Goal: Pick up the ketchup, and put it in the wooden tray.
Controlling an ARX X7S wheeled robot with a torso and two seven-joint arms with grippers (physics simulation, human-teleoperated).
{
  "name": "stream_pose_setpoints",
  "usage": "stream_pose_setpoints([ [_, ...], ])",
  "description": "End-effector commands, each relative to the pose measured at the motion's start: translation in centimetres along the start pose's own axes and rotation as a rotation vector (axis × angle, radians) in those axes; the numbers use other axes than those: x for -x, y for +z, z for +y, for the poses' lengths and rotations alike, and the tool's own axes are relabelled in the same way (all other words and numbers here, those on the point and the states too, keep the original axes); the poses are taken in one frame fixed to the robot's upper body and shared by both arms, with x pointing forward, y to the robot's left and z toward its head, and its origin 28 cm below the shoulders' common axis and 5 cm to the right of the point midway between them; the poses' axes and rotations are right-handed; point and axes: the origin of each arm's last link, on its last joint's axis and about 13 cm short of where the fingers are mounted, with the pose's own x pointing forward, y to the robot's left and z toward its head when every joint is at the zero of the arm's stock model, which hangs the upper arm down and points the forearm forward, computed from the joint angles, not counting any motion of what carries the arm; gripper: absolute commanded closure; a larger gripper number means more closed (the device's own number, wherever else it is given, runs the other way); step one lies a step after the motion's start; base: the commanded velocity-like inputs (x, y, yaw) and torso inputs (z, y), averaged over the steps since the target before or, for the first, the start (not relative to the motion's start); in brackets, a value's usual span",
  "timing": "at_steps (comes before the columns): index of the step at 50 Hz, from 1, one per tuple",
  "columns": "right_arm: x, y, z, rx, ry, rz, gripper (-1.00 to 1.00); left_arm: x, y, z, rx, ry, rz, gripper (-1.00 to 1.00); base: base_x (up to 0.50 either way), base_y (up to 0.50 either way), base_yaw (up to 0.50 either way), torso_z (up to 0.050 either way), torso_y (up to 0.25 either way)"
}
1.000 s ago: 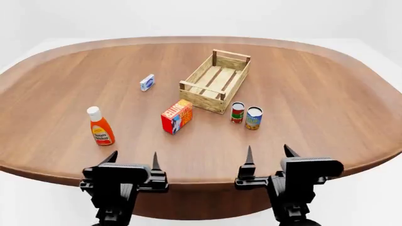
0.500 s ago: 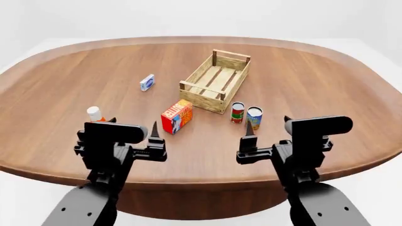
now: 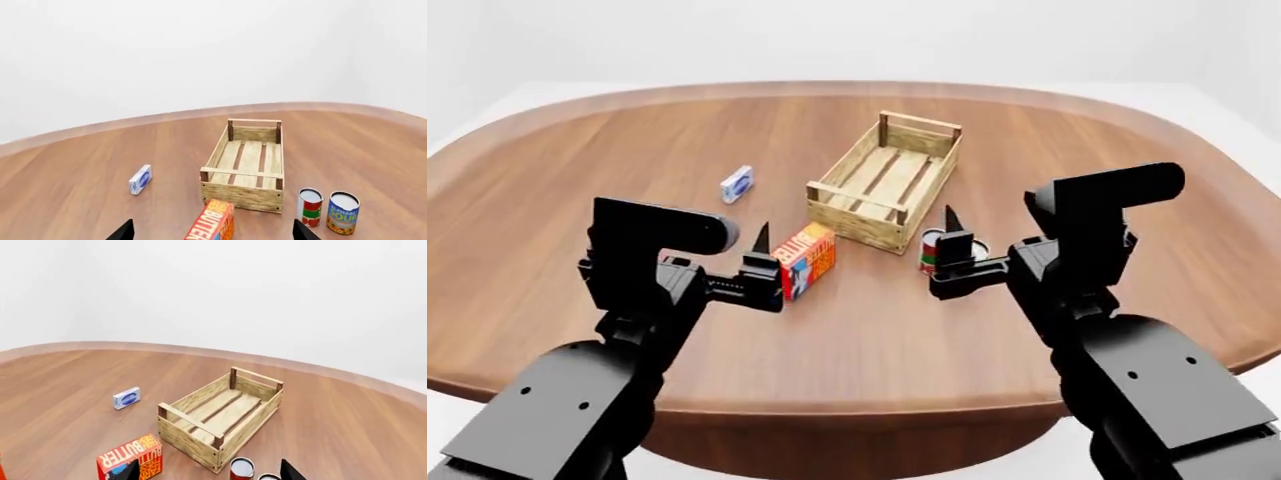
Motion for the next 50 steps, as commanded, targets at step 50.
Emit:
stream_pose_setpoints([
  [50, -1.0, 3.0, -1.6, -0.005, 0.031, -0.017, -1.0, -1.2, 3.7, 0.6, 0.005, 0.006, -0.078, -1.0, 0.22, 0.0, 0.0, 0.0, 0.0],
])
